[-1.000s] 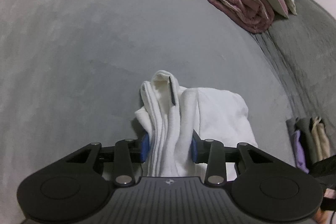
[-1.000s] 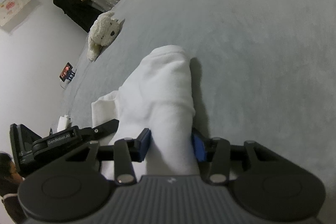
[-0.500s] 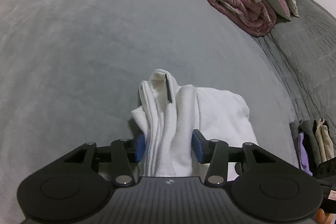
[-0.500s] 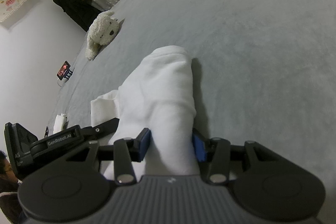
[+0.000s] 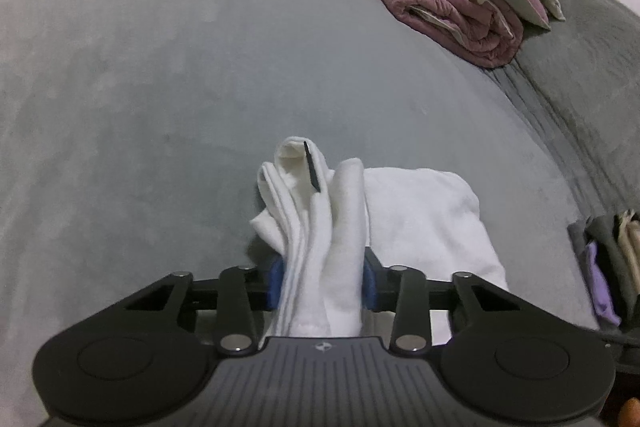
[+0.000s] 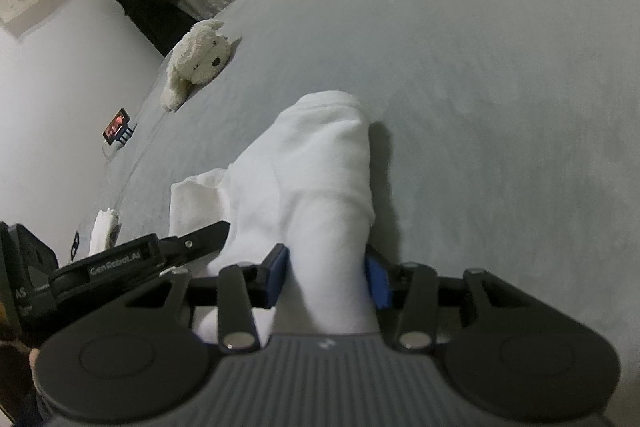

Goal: Fold clothes
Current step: 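Carry the folded white shirt with both grippers toward the clothes stack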

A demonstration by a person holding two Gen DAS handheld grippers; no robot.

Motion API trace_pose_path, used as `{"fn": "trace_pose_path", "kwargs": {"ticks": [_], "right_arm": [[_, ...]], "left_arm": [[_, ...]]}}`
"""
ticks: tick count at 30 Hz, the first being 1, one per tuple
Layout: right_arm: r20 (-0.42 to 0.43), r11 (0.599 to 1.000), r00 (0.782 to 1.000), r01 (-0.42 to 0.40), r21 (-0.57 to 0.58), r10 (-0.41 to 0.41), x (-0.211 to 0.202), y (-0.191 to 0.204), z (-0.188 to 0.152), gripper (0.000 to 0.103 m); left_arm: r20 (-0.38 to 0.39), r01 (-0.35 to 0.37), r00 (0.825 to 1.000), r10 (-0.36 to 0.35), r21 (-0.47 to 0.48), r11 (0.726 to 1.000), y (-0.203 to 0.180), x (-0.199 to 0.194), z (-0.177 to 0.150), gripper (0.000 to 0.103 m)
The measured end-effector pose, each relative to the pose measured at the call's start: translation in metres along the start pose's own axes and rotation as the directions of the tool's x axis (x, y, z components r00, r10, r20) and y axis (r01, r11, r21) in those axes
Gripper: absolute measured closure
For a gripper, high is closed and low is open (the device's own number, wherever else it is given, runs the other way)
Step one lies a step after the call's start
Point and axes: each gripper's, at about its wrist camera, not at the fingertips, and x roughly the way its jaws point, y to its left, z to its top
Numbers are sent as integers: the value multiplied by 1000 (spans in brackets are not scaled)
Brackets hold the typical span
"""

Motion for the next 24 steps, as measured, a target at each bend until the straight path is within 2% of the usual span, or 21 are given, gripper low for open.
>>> {"fn": "trace_pose_path", "kwargs": {"ticks": [18,24], "right_arm": [[20,999,1000,16,-35,-16,-6,4,-3,66],[21,999,1000,19,-32,-18,-7,3,-3,66]], "left_arm": [[25,-48,999,47,55,997,-7,-3,-3,71],[-1,-16,1000,16,-15,1000,3,2,2,65]]}}
